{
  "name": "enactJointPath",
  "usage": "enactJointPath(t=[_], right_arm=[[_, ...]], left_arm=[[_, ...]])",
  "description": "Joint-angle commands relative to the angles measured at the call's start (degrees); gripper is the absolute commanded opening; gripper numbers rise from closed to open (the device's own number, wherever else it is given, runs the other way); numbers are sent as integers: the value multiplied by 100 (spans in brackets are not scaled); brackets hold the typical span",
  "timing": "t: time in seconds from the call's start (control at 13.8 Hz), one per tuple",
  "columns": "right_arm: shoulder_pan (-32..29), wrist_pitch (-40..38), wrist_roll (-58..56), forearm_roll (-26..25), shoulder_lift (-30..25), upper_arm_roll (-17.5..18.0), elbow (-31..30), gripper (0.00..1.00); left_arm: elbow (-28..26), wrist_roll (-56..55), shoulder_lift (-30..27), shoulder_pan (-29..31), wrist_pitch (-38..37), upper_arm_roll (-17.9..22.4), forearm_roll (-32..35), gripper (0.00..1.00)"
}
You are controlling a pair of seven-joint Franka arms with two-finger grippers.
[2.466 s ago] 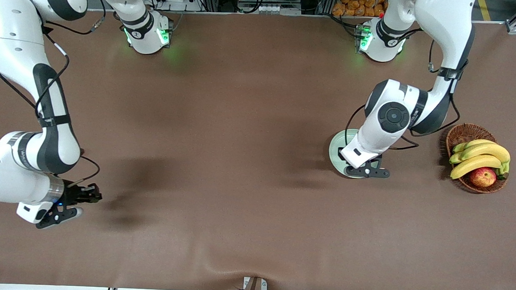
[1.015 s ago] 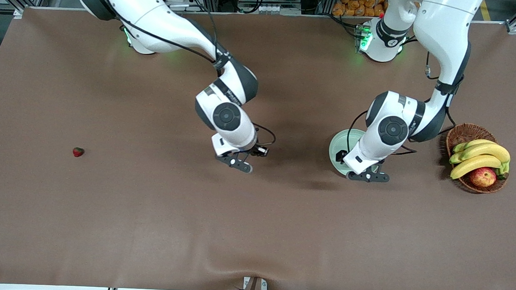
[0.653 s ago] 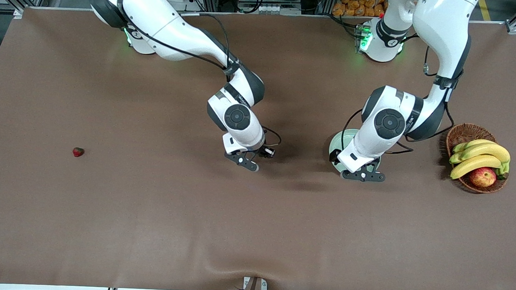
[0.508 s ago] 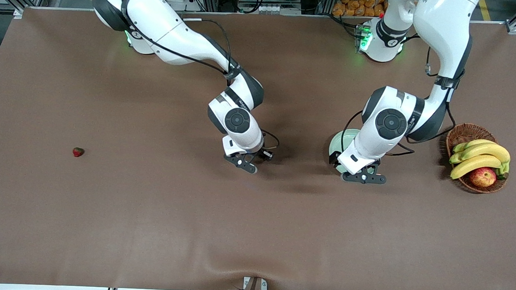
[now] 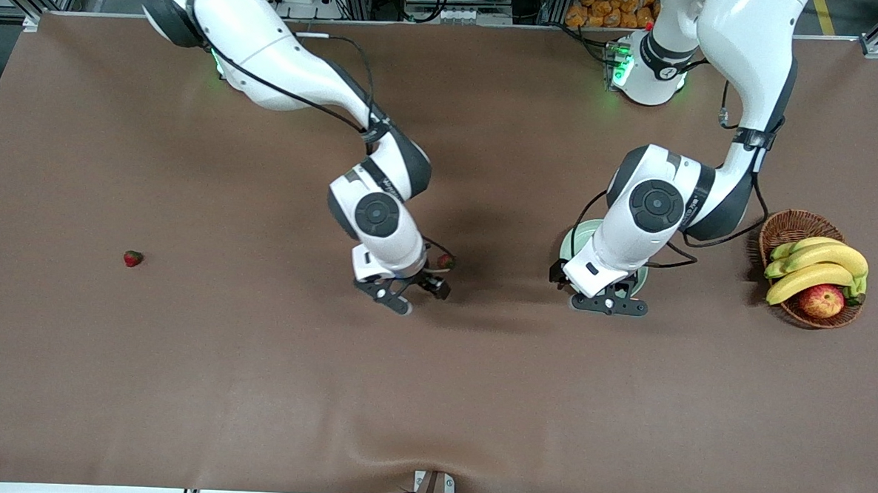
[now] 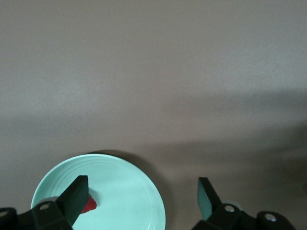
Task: Collect all strawberries into plate
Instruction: 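Set the second strawberry mid-table with the right gripper while the left returns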
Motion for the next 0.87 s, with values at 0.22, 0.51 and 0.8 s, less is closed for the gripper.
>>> enactJointPath(t=[0.22, 0.51, 0.8], right_arm=[[-1184, -1035, -988, -124, -752, 81, -186, 100], [-2045, -1222, -2164, -133, -1436, 81, -896, 100], [-2951, -776, -3564, -782, -2184, 81, -2170, 100]], left_arm=[[330, -301, 49, -359, -104, -17, 71, 100], [742, -1292, 302, -1061, -104, -17, 27, 100], [1129, -1540, 785, -1554, -51, -17, 36, 100]])
